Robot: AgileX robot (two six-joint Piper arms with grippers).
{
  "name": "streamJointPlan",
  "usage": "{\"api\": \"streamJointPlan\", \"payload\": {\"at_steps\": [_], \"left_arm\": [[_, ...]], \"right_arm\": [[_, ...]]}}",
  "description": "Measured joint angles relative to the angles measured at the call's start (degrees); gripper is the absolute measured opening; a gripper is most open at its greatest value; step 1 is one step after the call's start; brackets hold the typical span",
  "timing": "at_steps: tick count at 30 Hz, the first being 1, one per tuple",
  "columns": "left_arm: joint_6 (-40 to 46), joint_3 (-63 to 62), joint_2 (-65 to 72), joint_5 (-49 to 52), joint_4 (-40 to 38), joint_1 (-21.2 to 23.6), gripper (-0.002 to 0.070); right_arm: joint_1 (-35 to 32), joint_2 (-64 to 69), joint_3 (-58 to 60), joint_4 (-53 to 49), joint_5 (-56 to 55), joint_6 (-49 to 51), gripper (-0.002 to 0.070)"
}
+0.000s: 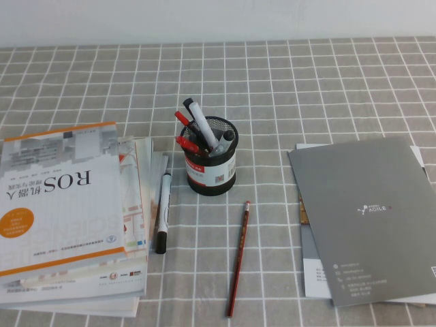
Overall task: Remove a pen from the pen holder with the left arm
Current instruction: 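Take a marker out of the pen holder and lay it on the table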
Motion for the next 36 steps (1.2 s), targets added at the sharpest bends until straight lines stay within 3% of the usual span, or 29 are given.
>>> {"api": "streamJointPlan", "payload": {"at_steps": [6,10,14,19,28,36], "left_arm": [[10.3,-11.1,3.3,15.5,5.7,0.0,-0.0003],[15.8,-19.4,9.8,16.8,6.8,0.0,-0.0003],[29.3,-24.6,16.3,19.0,5.4,0.0,-0.0003],[43.4,-26.3,27.4,22.3,-5.9,0.0,-0.0003],[80.7,-27.1,42.2,29.1,-35.8,0.0,-0.0003],[100.9,-27.1,50.5,32.5,-51.2,0.0,-0.0003]], "right_arm": [[0.0,0.0,0.0,0.0,0.0,0.0,-0.0013],[0.0,0.0,0.0,0.0,0.0,0.0,-0.0013],[0.0,0.0,0.0,0.0,0.0,0.0,-0.0013],[0.0,0.0,0.0,0.0,0.0,0.0,-0.0013],[0.0,0.0,0.0,0.0,0.0,0.0,-0.0013],[0.0,0.0,0.0,0.0,0.0,0.0,-0.0013]]}}
